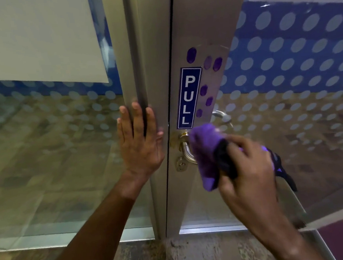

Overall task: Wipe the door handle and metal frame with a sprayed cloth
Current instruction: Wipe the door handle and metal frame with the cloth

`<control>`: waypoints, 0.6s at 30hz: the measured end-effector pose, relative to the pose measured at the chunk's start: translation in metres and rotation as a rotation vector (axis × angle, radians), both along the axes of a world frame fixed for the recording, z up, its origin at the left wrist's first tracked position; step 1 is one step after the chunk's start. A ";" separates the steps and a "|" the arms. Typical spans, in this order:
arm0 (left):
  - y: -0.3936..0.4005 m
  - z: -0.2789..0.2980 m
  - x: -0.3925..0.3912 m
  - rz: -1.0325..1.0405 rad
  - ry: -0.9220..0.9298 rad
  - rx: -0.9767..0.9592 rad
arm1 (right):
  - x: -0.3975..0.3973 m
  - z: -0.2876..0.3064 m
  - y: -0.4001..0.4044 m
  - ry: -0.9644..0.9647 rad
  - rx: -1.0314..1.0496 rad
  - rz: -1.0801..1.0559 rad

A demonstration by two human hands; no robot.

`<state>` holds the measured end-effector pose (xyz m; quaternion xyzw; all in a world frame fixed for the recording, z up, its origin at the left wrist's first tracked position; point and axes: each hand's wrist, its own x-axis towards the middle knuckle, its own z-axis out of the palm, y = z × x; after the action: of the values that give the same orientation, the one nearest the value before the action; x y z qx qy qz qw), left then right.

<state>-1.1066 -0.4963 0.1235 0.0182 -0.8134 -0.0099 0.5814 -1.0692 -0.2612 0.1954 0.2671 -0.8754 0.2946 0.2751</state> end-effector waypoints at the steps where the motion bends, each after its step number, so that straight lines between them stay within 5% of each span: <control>1: 0.000 0.000 0.000 -0.004 -0.004 0.002 | 0.001 -0.004 -0.010 -0.004 0.127 -0.008; 6: -0.001 -0.001 0.001 0.007 0.009 -0.007 | -0.001 -0.022 -0.044 0.037 0.414 -0.039; 11: -0.002 -0.002 0.001 0.002 -0.013 -0.004 | -0.012 -0.033 -0.016 0.192 0.296 0.085; 18: -0.002 0.002 0.003 0.015 -0.032 -0.006 | -0.020 -0.021 0.010 0.060 0.170 0.050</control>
<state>-1.1035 -0.4981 0.1251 0.0230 -0.8224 -0.0029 0.5684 -1.0892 -0.2513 0.1745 0.3201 -0.8816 0.2178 0.2700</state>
